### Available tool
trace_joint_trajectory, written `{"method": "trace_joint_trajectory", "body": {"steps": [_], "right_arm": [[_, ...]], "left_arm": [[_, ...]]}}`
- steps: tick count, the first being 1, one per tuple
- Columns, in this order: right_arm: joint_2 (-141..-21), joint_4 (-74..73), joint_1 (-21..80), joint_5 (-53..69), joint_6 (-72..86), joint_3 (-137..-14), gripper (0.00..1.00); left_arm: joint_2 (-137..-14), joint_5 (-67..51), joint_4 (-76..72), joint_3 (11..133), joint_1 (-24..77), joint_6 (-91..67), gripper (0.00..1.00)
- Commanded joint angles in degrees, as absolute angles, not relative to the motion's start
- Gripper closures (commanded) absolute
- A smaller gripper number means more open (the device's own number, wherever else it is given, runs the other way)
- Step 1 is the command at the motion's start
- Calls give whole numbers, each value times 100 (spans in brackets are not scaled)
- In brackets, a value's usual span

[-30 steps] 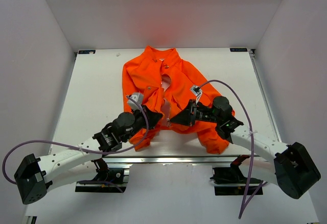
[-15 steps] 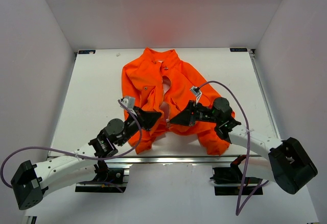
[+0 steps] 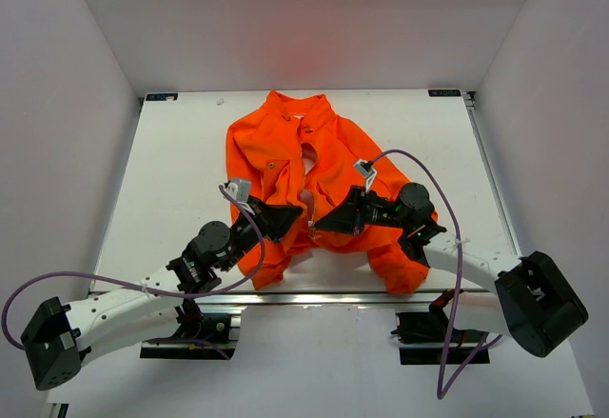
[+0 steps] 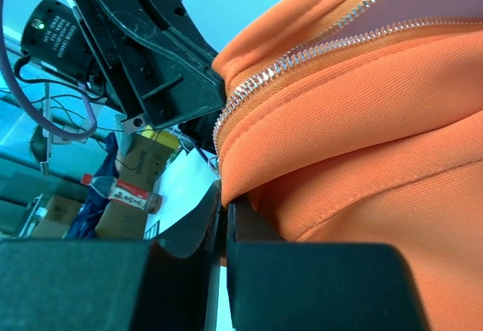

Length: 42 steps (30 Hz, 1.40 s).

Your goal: Zip up the jacket

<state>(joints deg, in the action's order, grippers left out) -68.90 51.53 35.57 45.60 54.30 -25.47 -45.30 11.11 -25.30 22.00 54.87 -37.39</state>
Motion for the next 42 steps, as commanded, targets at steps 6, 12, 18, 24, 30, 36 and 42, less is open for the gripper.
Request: {"method": "trace_joint_trajectory", "body": {"steps": [6, 12, 18, 24, 30, 36, 42], "right_arm": [[-6855, 5810, 3551, 4659, 5616, -2654, 100], [-6952, 5775, 3551, 4553, 5625, -2707, 100], [-6996, 5924, 3551, 4527, 5651, -2725, 100], [-6996, 5915, 3551, 4518, 5634, -2760, 100], [-6987, 5889, 3551, 4561, 5616, -2821, 100], [-7013, 5792, 3551, 4544, 5555, -2865, 100], [-7066, 5950, 3542, 4562, 5634, -2874, 100]], "left_arm": [[-4535, 897, -2900, 2224, 5502, -3735, 100], [-4491, 879, -2962, 2197, 5502, -3753, 100], [-4500, 861, -3015, 2153, 5502, -3814, 100], [-4509, 888, -3032, 2118, 5502, -3841, 100], [-4535, 905, -2988, 2136, 5502, -3841, 100], [-4561, 879, -3006, 2127, 5502, -3841, 100], [-4562, 861, -3006, 2136, 5502, -3858, 100]]}}
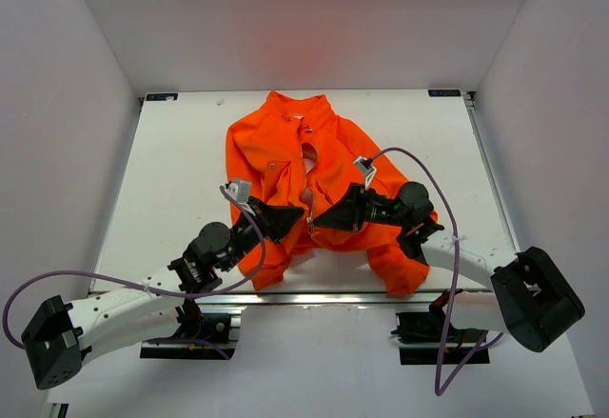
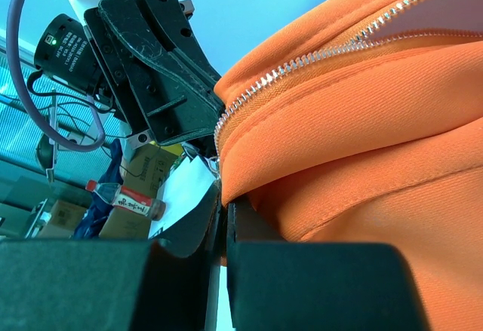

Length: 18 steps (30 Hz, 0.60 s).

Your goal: Zip up the jacket

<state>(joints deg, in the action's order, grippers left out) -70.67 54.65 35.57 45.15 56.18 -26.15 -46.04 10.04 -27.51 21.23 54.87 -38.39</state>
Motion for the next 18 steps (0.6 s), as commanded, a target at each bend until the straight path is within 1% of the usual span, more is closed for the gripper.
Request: {"method": "trace_joint_trajectory", "body": {"steps": [1, 10, 18], "right_arm": [[-7058, 5933, 3551, 4553, 5634, -2874, 100], [-6926, 5713, 3551, 4298, 5511, -2848, 100], [-6908, 5818, 3551, 4359, 5537, -2883, 100]], "left_arm": [[-4562, 861, -3006, 2136, 5502, -3858, 100], [-4474, 835, -2988, 2109, 5502, -3858, 100], [-4500, 809, -2971, 2100, 5502, -3885, 100]]}}
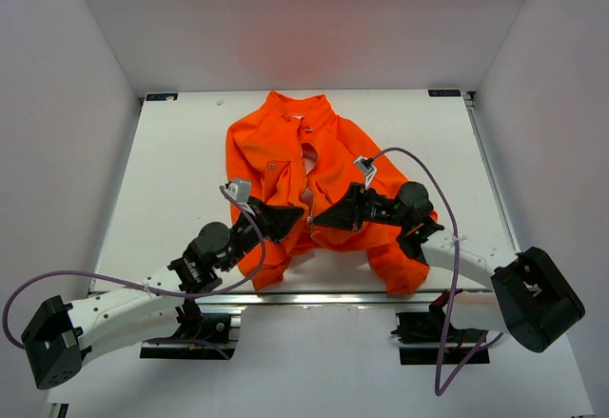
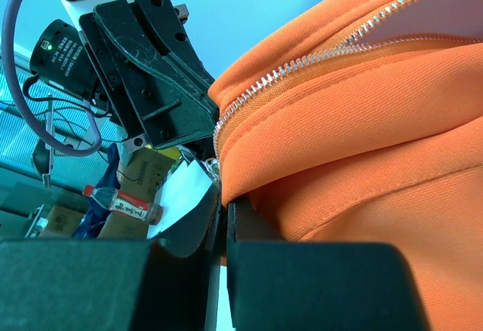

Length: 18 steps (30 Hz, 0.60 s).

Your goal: Zip up the jacket

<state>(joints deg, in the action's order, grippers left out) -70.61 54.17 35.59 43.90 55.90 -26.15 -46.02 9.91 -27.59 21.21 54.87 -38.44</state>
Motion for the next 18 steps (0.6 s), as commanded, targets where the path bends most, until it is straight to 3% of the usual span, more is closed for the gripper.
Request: {"method": "trace_joint_trajectory", "body": {"steps": [1, 18], "right_arm": [[-6908, 5836, 3551, 4359, 5537, -2874, 100], [-6829, 5475, 3551, 4087, 5502, -2918, 100]], "left_arm": [[-4500, 817, -2962, 2101, 5502, -3885, 100], [-4394, 694, -2883, 2083, 5502, -3894, 100]]}}
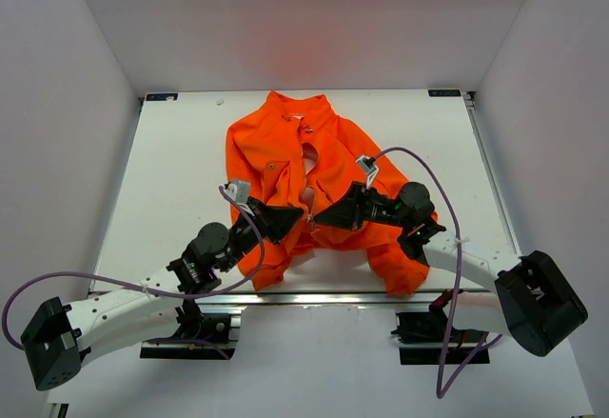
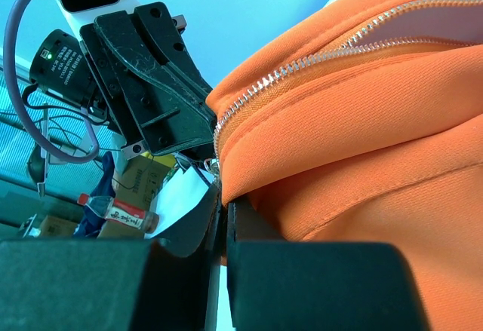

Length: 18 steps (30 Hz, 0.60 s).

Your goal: Zip up the jacket

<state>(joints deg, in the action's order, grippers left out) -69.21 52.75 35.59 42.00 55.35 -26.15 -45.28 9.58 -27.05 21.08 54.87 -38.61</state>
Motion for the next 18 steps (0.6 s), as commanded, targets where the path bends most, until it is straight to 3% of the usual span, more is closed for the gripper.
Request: {"method": "trace_joint_trajectory", "body": {"steps": [1, 8, 18], "right_arm": [[-6847, 5502, 3551, 4087, 5528, -2927, 100], [-6917, 5669, 3551, 3982, 5765, -2944, 100], [-6785, 4581, 3551, 3815, 5678, -3164, 100]], "left_arm": [[-4403, 694, -2883, 2074, 5502, -3902, 100], [-4474, 633, -2909, 2021, 5502, -3920, 100], [-4553, 641, -2787, 2057, 5519, -3762, 100]]}}
